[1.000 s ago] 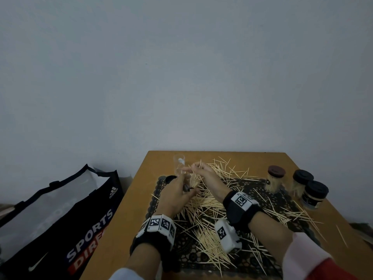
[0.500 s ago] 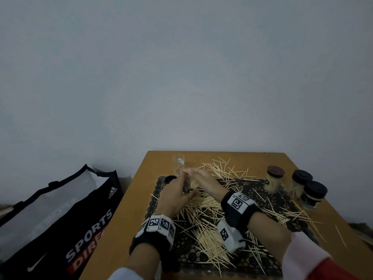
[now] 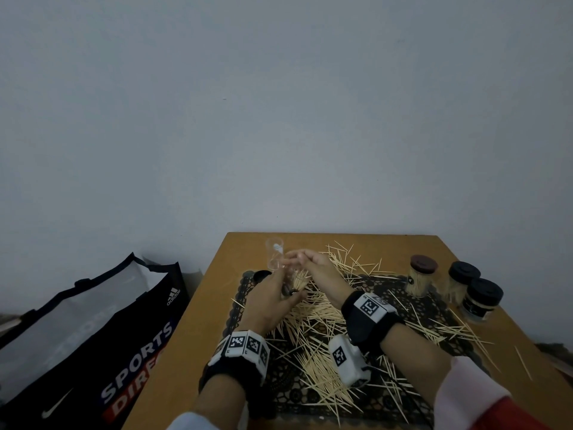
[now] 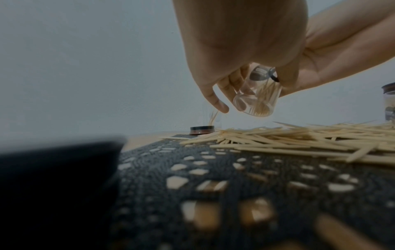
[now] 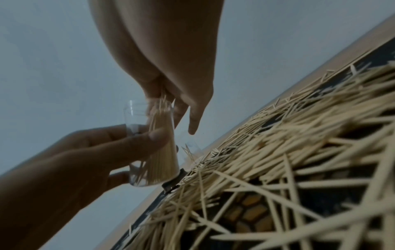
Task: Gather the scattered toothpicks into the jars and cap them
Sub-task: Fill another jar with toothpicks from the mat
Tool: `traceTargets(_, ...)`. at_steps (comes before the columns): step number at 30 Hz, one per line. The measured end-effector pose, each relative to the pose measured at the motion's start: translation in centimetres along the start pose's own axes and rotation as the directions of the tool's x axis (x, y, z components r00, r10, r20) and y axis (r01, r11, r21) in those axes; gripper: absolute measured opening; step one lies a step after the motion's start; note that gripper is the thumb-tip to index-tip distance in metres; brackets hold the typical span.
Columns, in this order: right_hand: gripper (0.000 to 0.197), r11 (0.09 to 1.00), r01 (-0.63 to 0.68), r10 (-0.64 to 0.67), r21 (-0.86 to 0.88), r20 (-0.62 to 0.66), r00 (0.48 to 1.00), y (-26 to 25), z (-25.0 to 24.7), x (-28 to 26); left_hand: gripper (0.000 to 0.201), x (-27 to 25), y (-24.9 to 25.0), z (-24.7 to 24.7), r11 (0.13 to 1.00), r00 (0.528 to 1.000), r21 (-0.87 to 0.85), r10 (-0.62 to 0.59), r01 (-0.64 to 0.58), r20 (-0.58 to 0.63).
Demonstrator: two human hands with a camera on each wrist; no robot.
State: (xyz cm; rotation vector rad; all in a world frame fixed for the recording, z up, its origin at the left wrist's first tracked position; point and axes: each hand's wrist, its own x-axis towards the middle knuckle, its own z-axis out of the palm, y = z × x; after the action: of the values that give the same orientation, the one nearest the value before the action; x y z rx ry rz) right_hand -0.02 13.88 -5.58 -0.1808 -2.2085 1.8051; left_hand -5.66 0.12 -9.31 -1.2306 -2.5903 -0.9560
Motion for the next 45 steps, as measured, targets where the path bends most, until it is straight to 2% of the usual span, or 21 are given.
traceTargets(6,0.039,0.994,-0.079,0.084,-0.07,0.08,0.993,-0.3,0.3,-0.3,0.052,0.0,0.0,0.0,0.999,1.0,-0.031,-0.006,0.005,-0.026)
traceTargets(9,0.051,0.991,-0.132,0.133,-0.021,0.088,0.987,-0.2,-0.1,-0.2,0.053,0.0,-0.1,-0.2,0.999,0.999,-0.024,-0.024,0.023,-0.046)
traceTargets(12,0.039,0.978,-0.199,0.194,0.064,0.08,0.978,0.0,-0.8,0.1,0.05,0.0,-0.2,-0.3,0.998,0.996,-0.012,-0.061,0.06,-0.065)
traceTargets(19,0.025,0.981,-0.195,0.189,0.02,0.168,0.968,0.0,-2.1,-0.4,0.052,0.1,-0.6,0.2,0.998,1.0,-0.055,-0.012,0.011,-0.008)
traceTargets(22,0.025,0.983,-0.183,0.18,0.007,0.147,0.973,-0.1,-2.4,-0.3,0.051,-0.1,-0.3,-0.1,0.999,0.999,-0.046,-0.01,0.008,-0.037)
traceTargets(25,0.041,0.982,-0.189,0.184,0.002,0.202,0.962,-0.5,-2.6,-0.4,0.052,-0.1,-0.1,-0.4,1.0,0.995,-0.017,0.009,-0.01,-0.095)
traceTargets(27,0.042,0.983,-0.179,0.182,-0.036,0.194,0.964,-0.6,-2.5,-0.3,0.058,-0.1,-0.3,-0.3,1.0,0.993,0.001,0.021,-0.021,-0.115)
traceTargets(30,0.036,0.984,-0.165,0.169,-0.07,0.05,0.984,-0.2,-2.6,0.2,0.079,0.1,-1.1,-0.1,0.999,0.989,0.044,0.017,-0.01,-0.149)
traceTargets(32,0.037,0.981,-0.185,0.189,-0.054,0.08,0.979,0.1,-2.8,0.2,0.085,0.2,-1.2,0.1,0.997,0.987,0.071,0.032,-0.021,-0.158)
traceTargets(36,0.037,0.979,-0.204,0.204,-0.012,0.127,0.971,0.2,-3.0,0.0,0.08,0.2,-1.4,0.5,0.995,0.986,0.075,0.079,-0.069,-0.15)
traceTargets(40,0.042,0.975,-0.219,0.202,0.038,0.261,0.944,0.3,-3.5,-0.1,0.058,0.3,-1.5,0.6,0.989,0.988,0.131,0.082,-0.065,-0.127)
traceTargets(43,0.048,0.973,-0.136,0.169,-0.186,0.175,0.97,0.3,-4.0,-0.1,0.057,0.3,-1.8,0.7,0.986,0.99,0.164,0.022,0.001,-0.138)
traceTargets(45,0.058,0.887,-0.127,0.203,-0.444,0.128,0.971,1.0,-4.5,0.1,0.057,0.4,-2.0,0.8,0.987,0.99,0.158,-0.016,0.037,-0.137)
